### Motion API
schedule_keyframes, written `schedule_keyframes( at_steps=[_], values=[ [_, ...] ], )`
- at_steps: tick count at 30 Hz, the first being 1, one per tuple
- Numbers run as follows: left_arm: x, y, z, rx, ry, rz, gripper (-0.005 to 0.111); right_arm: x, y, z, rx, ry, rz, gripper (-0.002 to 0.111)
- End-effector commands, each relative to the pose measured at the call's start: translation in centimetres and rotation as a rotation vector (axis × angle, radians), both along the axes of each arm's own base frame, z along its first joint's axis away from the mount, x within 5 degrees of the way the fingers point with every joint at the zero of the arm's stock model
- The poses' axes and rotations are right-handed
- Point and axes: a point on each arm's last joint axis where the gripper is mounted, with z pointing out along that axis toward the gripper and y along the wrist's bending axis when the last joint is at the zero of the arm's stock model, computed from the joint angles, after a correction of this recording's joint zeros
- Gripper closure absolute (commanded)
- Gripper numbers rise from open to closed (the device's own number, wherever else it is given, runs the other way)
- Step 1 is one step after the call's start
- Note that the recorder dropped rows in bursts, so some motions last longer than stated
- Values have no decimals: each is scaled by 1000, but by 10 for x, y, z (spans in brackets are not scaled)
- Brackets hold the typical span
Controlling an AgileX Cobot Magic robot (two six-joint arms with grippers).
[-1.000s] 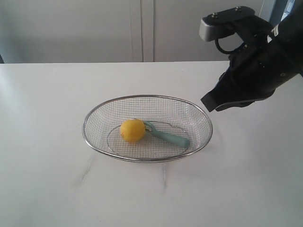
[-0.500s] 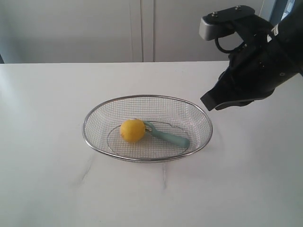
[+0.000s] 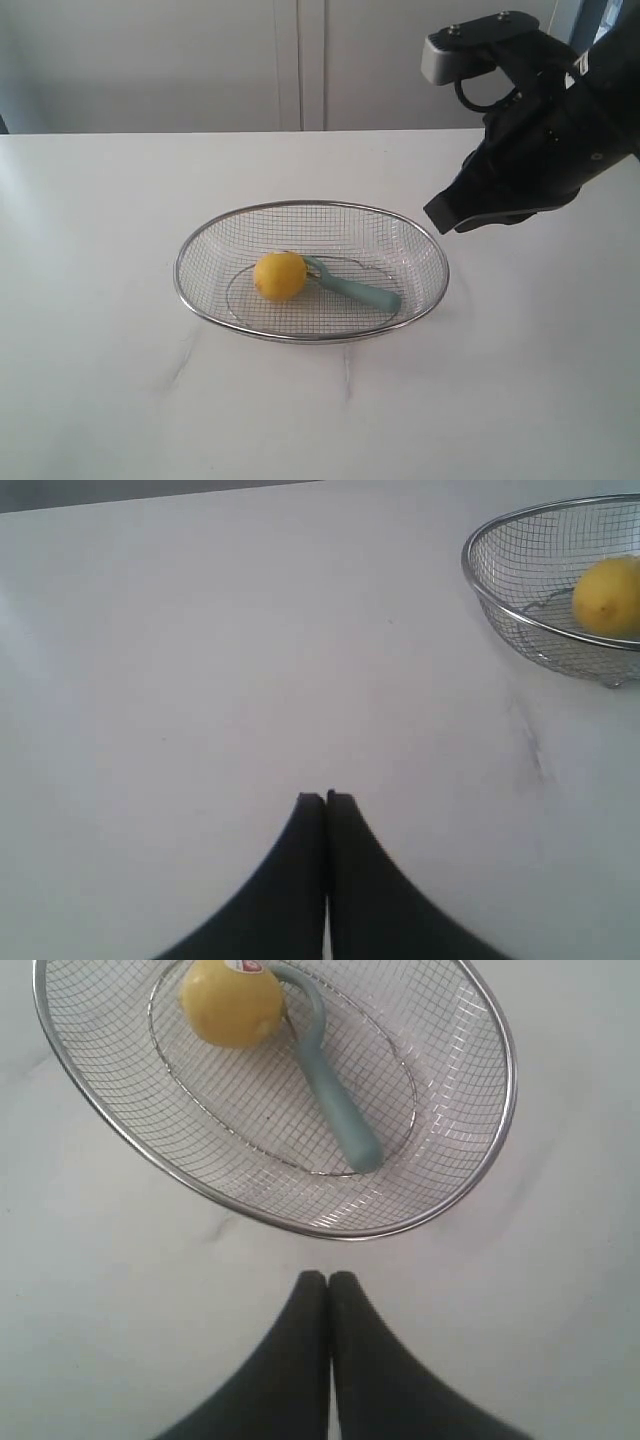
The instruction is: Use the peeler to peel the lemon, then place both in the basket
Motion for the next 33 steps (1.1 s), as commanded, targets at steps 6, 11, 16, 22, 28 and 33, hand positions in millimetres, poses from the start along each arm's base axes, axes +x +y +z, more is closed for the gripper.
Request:
schedule_keyframes(
  at_steps=[6, 11, 16, 22, 28, 33],
  values=[
    [0, 0, -1, -23, 5, 2, 107, -1, 0, 1, 8, -8, -2, 108],
    [0, 0, -1, -23, 5, 2, 107, -2, -1, 2, 9, -10, -2, 108],
    [0, 0, -1, -20, 4, 2, 107, 0, -1, 6, 19, -56, -9, 108],
    [0, 0, -1, -20, 4, 2, 107, -3, -2, 18, 63, -132, -22, 108],
    [0, 0, -1, -20, 4, 2, 107, -14, -8, 35, 127, -268, -45, 108],
    [0, 0, -1, -20, 4, 2, 107, -43, -23, 34, 276, -505, -128, 108]
  ],
)
